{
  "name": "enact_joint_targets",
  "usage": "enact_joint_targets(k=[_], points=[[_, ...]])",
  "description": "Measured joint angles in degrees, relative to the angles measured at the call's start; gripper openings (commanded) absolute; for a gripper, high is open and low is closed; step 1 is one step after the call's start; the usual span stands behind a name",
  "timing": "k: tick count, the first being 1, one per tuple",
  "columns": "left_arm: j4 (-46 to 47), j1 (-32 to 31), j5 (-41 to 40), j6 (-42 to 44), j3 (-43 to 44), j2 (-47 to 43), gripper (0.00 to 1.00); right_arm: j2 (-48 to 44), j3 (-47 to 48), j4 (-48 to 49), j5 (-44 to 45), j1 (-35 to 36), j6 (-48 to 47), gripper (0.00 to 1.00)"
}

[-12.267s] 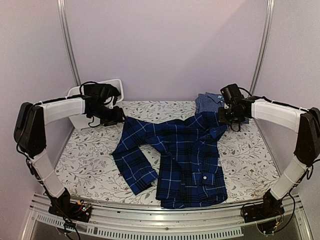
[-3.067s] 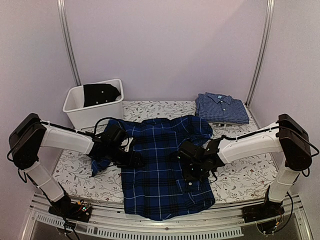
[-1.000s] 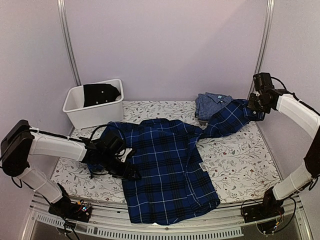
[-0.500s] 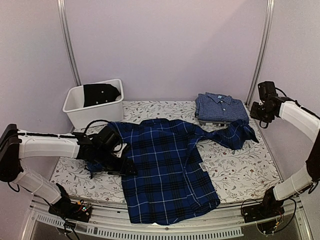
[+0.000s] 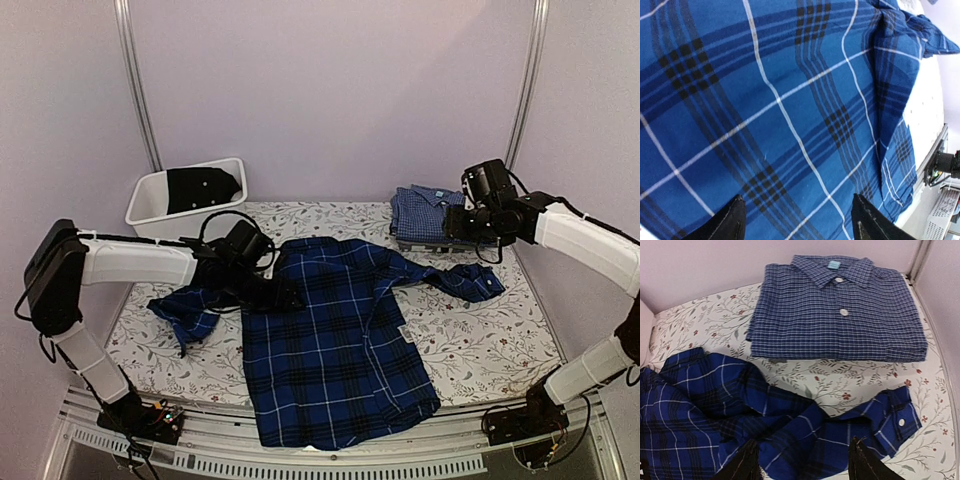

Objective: Fold and stack the long sleeve shirts
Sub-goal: Flatten out the crumpled shirt at the center of the board.

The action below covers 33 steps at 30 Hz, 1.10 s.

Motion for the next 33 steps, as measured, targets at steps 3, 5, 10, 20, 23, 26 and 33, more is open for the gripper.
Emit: enact_joint_targets(k=[3, 5, 10, 20, 23, 26, 33], points=[[2.32, 0.72, 0.46, 0.15, 2.27, 4.7, 0.72, 5.09, 2.91, 1.64, -1.73, 5.75, 0.15, 0.59], [3.91, 1.14, 0.9, 0.31, 3.43, 7.67, 0.72, 10.21, 6.75, 2.95, -3.04, 8.48, -0.26, 0.57], [6.29, 1.25, 2.19, 0.35, 3.13, 11.28, 0.72, 24.26, 17.35, 8.33, -7.58, 10.08, -2.38, 0.44], [11.54, 0.07, 4.22, -0.31, -5.77, 7.45, 0.72, 46.82, 36.15, 13.11, -15.65, 9.94, -5.31, 0.32], [12.31, -0.57, 4.85, -0.63, -8.11, 5.73, 0.72, 51.8, 39.5, 13.64, -18.99, 9.97, -4.96, 0.31], [12.35, -1.2, 5.84, -1.31, -10.34, 3.78, 0.72, 55.21, 40.79, 14.12, -21.97, 10.29, -3.8, 0.3], [10.16, -1.79, 7.23, -2.69, -14.29, -0.61, 0.72, 58.03, 40.74, 14.16, -24.81, 12.61, -0.59, 0.3]])
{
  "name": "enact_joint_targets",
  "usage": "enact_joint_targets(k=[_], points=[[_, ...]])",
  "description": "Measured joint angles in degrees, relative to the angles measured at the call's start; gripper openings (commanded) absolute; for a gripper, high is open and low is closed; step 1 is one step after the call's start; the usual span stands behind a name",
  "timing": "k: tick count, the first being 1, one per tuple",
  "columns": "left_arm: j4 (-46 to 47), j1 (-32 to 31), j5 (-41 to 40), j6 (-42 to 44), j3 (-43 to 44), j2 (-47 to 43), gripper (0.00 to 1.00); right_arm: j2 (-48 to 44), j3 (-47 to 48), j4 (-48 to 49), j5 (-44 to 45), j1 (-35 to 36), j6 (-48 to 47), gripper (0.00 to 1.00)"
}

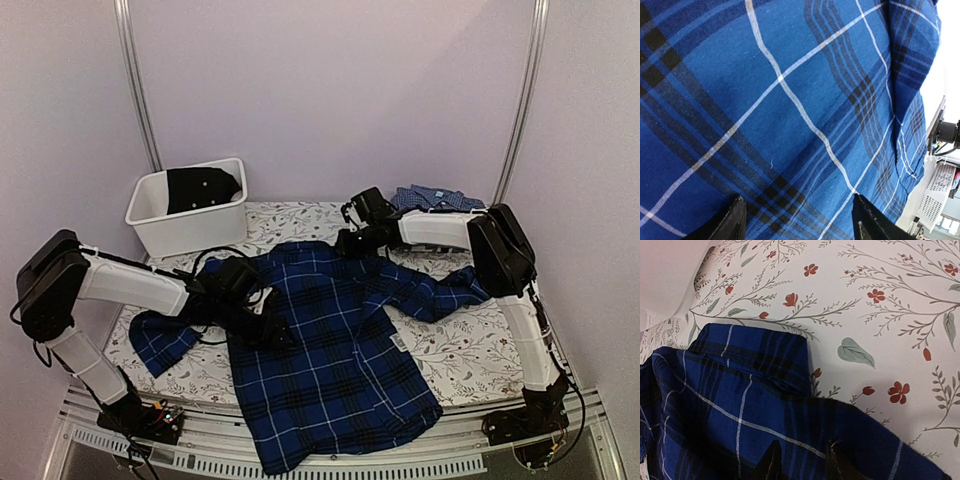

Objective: Fold and stack the long sleeve shirts
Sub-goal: Flatten out the crumpled shirt at the center of the board.

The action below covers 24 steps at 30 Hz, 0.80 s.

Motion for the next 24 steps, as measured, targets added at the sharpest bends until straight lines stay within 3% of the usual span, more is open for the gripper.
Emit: enact_joint_targets(k=[11, 24], points=[[-3.96, -0.02, 0.15, -0.28, -0.39, -1.81, 0.73, 3.23, 1.62, -1.38, 0.15, 3.5, 3.28, 0.3], [-9.6, -0.02, -0.26, -0.26, -0.37, -3.72, 0.73, 9.99, 13.64, -5.62, 0.85, -3.28, 4.59, 0.31]])
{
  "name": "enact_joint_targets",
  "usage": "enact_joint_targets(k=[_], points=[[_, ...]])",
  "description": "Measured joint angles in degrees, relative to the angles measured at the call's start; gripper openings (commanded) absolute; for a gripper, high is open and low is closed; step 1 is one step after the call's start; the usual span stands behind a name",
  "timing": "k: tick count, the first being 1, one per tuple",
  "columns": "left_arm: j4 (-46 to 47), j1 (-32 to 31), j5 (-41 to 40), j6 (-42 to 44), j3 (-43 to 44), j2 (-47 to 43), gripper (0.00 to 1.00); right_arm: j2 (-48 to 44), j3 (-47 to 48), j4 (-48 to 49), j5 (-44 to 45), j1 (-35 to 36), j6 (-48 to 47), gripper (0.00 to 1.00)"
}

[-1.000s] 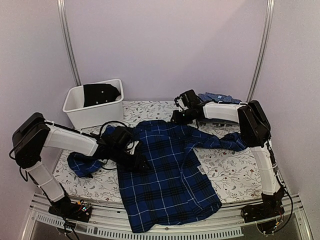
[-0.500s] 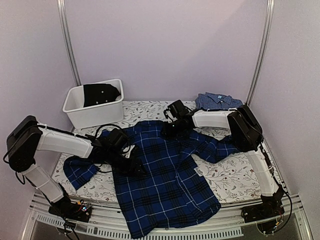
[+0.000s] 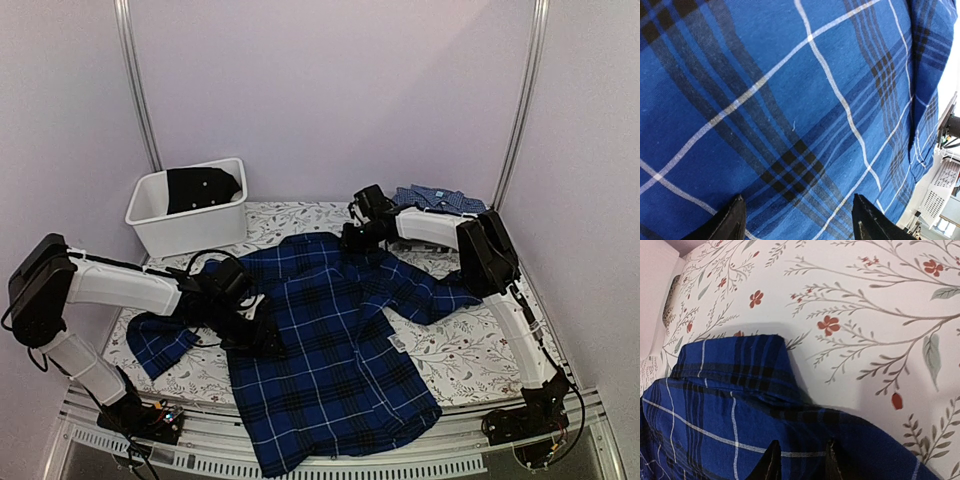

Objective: Fold and stack the long sleeve shirts
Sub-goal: Flatten out the crumpled shirt at the center of the board.

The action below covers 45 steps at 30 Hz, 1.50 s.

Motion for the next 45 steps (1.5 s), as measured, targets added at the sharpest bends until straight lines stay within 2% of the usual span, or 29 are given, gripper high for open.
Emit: enact_joint_targets(k=[4, 9, 15, 21, 26, 31, 36, 45], points=[[-0.2, 0.0, 0.0, 0.02, 0.11, 0.0, 0.73, 2.62, 4.68, -1.18, -0.26, -1.88, 0.04, 0.31], [-1.49, 0.0, -0.28, 0.46, 1.9, 0.13, 0.73, 5.35, 9.94, -2.62, -1.18, -2.64, -1.95, 0.39], [-1.42, 0.02, -0.46, 0.9, 3.69, 0.22, 0.73, 4.66, 10.14, -4.09, -1.62, -2.54, -4.9, 0.42], [-1.4, 0.22, -0.44, 1.53, 3.87, 0.63, 0.72, -4.46, 1.36, -4.74, 0.04, -1.01, -6.8, 0.43], [-1.38, 0.79, -0.39, 1.77, 4.81, 1.09, 0.73, -16.81, -11.04, -3.41, 2.36, 1.81, -6.71, 0.42], [-1.31, 1.25, -0.39, 2.21, 6.91, 1.88, 0.73, -23.45, -20.57, -1.14, 4.09, 3.32, -4.76, 0.4], [-1.09, 1.6, -0.33, 2.49, 7.28, 1.97, 0.73, -24.5, -28.04, -0.9, 4.57, 3.37, -2.6, 0.37], [-0.94, 1.64, -0.31, 2.8, 7.23, 2.14, 0.73, -23.98, -30.16, -0.46, 9.22, 2.86, -0.07, 0.36]])
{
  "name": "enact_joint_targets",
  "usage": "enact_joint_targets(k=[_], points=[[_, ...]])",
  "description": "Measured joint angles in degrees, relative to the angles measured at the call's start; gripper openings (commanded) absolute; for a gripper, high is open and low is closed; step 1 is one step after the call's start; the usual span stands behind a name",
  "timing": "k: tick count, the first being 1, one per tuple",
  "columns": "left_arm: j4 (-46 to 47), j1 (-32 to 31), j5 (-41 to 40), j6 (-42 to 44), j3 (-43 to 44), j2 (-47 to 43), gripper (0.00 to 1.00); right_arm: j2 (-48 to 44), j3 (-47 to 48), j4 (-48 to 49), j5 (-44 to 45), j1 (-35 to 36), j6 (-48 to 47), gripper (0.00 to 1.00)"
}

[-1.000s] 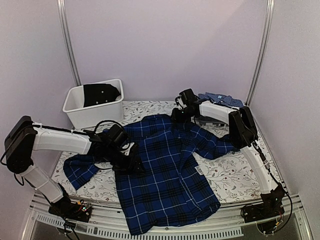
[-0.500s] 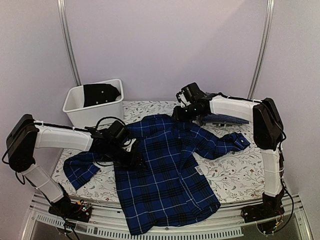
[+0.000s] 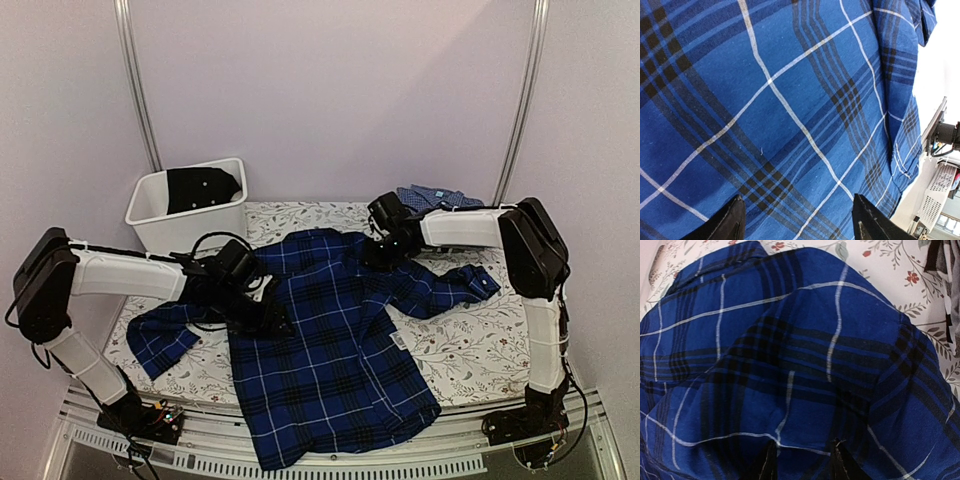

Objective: Fold and stack the long sleeve shirts
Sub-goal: Flatten out the crumpled shirt at the center of the board.

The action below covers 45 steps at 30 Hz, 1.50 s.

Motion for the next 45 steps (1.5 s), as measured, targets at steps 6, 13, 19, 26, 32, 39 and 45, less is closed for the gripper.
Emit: enact_joint_targets(k=[6, 13, 19, 26, 32, 39, 45], points=[[0.33, 0.07, -0.02, 0.0, -1.46, 0.13, 0.73, 3.72, -0.22, 0.09, 1.11, -2.45, 0.13, 0.35], [0.76, 0.9, -0.02, 0.0, -3.56, 0.15, 0.73, 8.2, 6.36, -0.28, 1.73, -5.11, -1.44, 0.35], [1.4, 2.38, 0.33, 0.04, -5.31, 0.15, 0.72, 14.47, 16.5, -2.58, 2.67, -5.86, -4.68, 0.38], [2.14, 3.19, 0.59, 0.28, -5.49, 0.15, 0.73, 16.2, 20.17, -5.35, 2.78, -5.46, -7.39, 0.49], [2.14, 3.39, 0.76, 0.42, -5.49, 0.15, 0.73, 11.85, 16.22, -7.89, 4.22, -2.78, -8.31, 0.53], [2.08, 3.43, 0.79, 0.48, -5.46, -0.13, 0.73, -5.84, -0.52, -7.63, 5.46, 2.95, -7.1, 0.53], [2.08, 3.45, 1.03, 0.52, -5.42, -1.14, 0.73, -19.76, -16.13, -7.32, 5.55, 10.34, -1.66, 0.53]])
